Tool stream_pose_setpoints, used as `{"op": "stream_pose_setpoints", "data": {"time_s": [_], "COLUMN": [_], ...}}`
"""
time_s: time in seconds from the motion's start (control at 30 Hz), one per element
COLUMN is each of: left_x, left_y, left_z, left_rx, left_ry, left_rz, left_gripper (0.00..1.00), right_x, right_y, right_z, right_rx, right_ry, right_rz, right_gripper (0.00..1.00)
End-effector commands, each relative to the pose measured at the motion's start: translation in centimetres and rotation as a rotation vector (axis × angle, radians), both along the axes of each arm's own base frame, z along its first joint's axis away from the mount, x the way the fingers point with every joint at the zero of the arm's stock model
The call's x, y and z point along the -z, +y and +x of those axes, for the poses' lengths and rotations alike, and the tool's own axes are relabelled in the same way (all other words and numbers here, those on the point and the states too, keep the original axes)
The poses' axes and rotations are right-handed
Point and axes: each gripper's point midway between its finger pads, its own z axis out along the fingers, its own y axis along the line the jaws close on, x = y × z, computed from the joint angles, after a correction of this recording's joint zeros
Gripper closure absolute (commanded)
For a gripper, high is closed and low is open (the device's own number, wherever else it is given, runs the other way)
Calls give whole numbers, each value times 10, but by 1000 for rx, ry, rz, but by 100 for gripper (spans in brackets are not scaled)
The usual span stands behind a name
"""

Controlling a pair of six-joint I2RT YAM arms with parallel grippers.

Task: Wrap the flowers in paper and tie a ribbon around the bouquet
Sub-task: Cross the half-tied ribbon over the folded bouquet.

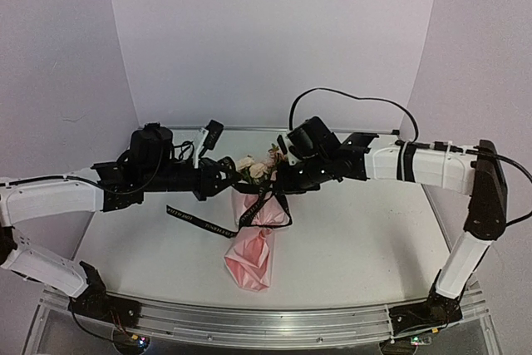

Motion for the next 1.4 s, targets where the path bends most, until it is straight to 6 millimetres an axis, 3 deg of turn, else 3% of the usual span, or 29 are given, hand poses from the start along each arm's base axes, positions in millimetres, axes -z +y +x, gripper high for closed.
{"op": "stream_pose_setpoints", "data": {"time_s": [0.0, 0.1, 0.23, 0.3, 0.43, 0.8, 0.93, 1.17, 1.3, 1.37], "left_x": [1, 3, 33, 52, 72, 76, 69, -3, -12, -18], "left_y": [-10, -27, -69, -88, -118, -181, -185, -151, -139, -127], "left_z": [-40, -66, -97, -105, -113, -134, -128, -95, -89, -71], "left_rx": [138, 250, 412, 464, 541, 652, 603, 424, 397, 300], "left_ry": [-184, -274, -335, -326, -301, -225, -215, -161, -134, -103], "left_rz": [66, 90, 268, 353, 420, 367, 338, 87, 59, 34], "left_gripper": [90, 86, 86, 86, 82, 57, 42, 16, 15, 17], "right_x": [13, 10, 12, 12, 15, 25, 25, 24, 24, 22], "right_y": [7, 22, 32, 32, 29, 29, 30, 31, 33, 33], "right_z": [3, 6, 10, 14, 18, 21, 21, 20, 22, 22], "right_rx": [-49, -100, -131, -131, -125, -122, -125, -135, -136, -137], "right_ry": [95, 141, 180, 188, 201, 218, 223, 220, 215, 214], "right_rz": [14, 81, 124, 134, 140, 129, 132, 136, 137, 139], "right_gripper": [100, 100, 100, 100, 100, 100, 100, 100, 100, 100]}}
